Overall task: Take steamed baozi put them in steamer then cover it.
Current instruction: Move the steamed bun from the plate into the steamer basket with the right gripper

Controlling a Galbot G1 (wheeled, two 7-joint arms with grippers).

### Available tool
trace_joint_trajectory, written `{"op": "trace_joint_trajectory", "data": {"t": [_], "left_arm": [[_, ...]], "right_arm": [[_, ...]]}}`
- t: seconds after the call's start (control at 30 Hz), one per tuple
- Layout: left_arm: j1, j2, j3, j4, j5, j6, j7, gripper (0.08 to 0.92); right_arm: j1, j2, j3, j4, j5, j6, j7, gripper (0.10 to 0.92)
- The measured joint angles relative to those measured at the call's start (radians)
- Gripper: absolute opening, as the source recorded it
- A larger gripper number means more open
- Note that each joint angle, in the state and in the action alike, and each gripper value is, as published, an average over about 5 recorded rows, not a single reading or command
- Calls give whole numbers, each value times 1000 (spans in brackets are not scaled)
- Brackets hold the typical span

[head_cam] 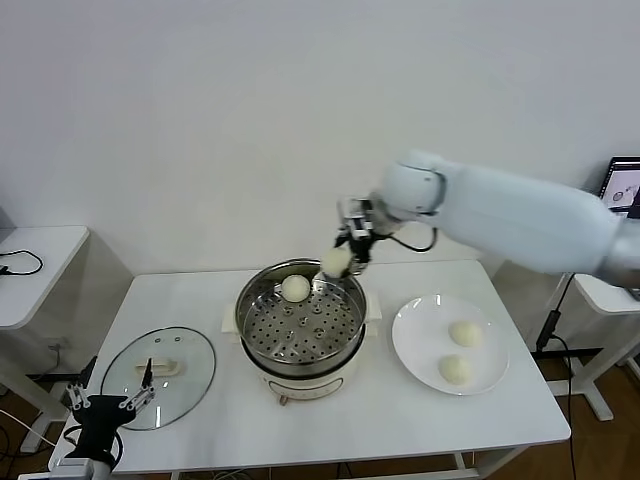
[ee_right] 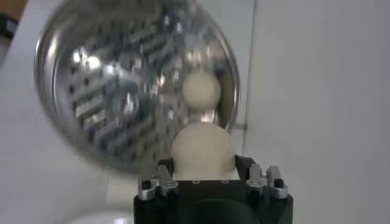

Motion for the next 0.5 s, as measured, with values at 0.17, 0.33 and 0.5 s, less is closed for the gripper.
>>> {"op": "trace_joint_trajectory", "data": {"t": [0.17,0.33,0.5], "left_arm": [[1,-2,-4,-3,-2,0,0,823],[-4,-5,-8,0,-3,-1,0,823],[-9,-5,-14,10,-6,-2,0,823]], "right_arm": [[-32,113,-9,-46,52,-58,54,628],[-76,205,-20,-93,81,-104,93,628],[-120,277,-29,-135,96,-143,121,628]]}}
